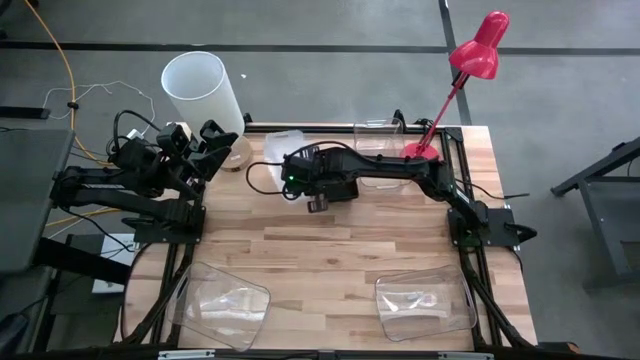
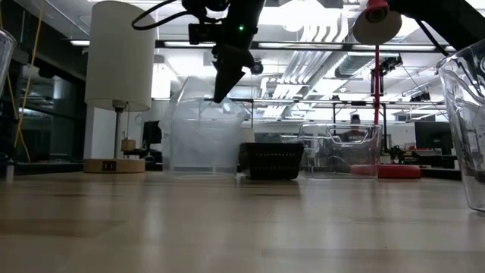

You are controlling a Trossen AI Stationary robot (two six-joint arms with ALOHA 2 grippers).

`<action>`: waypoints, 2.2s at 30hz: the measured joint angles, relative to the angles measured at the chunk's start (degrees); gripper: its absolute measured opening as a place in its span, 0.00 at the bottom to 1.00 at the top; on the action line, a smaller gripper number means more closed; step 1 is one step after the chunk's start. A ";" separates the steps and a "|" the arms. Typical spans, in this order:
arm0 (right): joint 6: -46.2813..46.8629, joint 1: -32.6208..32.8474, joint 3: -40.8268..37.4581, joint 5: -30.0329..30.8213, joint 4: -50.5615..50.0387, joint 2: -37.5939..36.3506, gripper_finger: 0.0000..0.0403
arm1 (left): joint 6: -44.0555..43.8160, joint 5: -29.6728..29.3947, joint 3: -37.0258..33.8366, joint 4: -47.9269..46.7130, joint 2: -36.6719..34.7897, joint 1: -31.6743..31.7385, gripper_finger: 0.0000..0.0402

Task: Stack baskets by color
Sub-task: Stack the white bin on the white bin

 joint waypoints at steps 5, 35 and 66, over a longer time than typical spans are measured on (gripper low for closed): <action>-1.68 0.34 -0.02 3.93 -1.18 -0.83 0.41 | 0.00 0.00 0.00 -0.01 0.00 0.00 0.46; 43.95 -14.60 -29.74 -25.47 27.51 -18.24 0.53 | 0.94 0.42 0.00 -1.08 0.00 -0.02 0.46; 54.51 -15.81 -25.24 -13.83 30.45 -7.05 0.20 | 0.48 -0.03 0.00 -1.18 0.00 -0.04 0.46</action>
